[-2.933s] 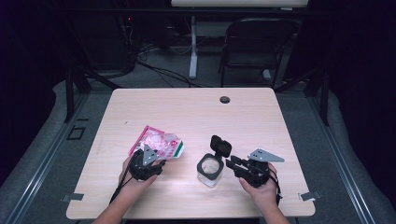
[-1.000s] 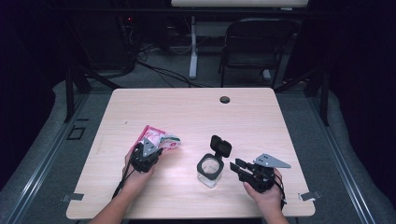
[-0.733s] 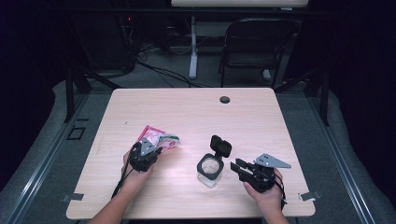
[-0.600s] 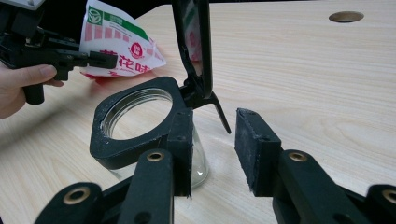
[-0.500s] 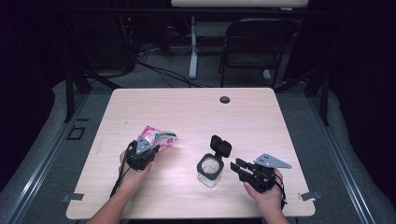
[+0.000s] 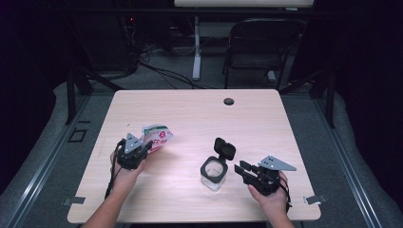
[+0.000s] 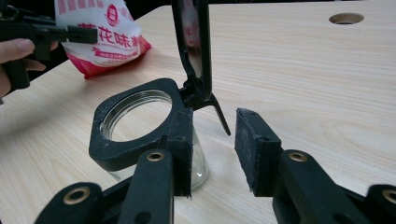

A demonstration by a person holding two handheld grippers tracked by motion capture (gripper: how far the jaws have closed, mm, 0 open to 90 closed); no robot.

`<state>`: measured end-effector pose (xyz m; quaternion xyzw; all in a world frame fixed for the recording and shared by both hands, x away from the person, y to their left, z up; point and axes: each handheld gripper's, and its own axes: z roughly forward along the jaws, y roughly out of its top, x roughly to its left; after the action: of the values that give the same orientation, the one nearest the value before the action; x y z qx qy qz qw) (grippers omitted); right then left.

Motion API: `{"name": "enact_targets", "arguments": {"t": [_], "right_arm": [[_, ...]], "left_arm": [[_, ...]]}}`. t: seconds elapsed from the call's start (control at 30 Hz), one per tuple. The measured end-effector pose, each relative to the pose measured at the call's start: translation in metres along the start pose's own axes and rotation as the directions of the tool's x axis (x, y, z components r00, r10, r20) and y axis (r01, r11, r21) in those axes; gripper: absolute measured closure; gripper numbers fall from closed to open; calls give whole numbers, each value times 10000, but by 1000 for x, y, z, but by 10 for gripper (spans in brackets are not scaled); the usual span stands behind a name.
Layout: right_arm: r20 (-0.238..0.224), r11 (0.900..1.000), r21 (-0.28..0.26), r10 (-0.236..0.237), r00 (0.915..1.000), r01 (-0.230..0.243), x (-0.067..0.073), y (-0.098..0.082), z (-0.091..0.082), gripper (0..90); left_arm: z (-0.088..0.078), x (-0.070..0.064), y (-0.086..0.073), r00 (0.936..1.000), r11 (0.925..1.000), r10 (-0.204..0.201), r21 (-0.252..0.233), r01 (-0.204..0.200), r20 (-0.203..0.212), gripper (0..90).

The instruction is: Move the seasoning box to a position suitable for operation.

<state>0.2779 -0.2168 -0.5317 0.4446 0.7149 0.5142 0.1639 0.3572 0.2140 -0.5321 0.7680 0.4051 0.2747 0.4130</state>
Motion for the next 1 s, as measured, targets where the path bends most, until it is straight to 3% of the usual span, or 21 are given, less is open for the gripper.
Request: {"name": "enact_targets", "arguments": {"t": [0.13,0.27,0.53,0.67,1.0], "right_arm": [[-1,10000,44,-38,10000,38,1,0,1,675],[15,10000,52,-66,10000,66,1,0,1,675],[42,10000,-28,-13,10000,14,1,0,0,675],[52,10000,-30,-33,10000,34,1,0,0,675],[24,10000,-62,-39,10000,39,0,0,0,675]], "left_arm": [[-8,8,1,9995,9993,-284,-244,281,-117,900],[-16,10,5,9995,9990,-161,-426,149,-279,900],[-33,15,12,9990,9963,-281,-824,252,-347,900],[-36,10,15,9994,9953,-169,-958,139,-312,900],[-39,-13,27,9981,9929,292,-1168,-227,545,900]]}}
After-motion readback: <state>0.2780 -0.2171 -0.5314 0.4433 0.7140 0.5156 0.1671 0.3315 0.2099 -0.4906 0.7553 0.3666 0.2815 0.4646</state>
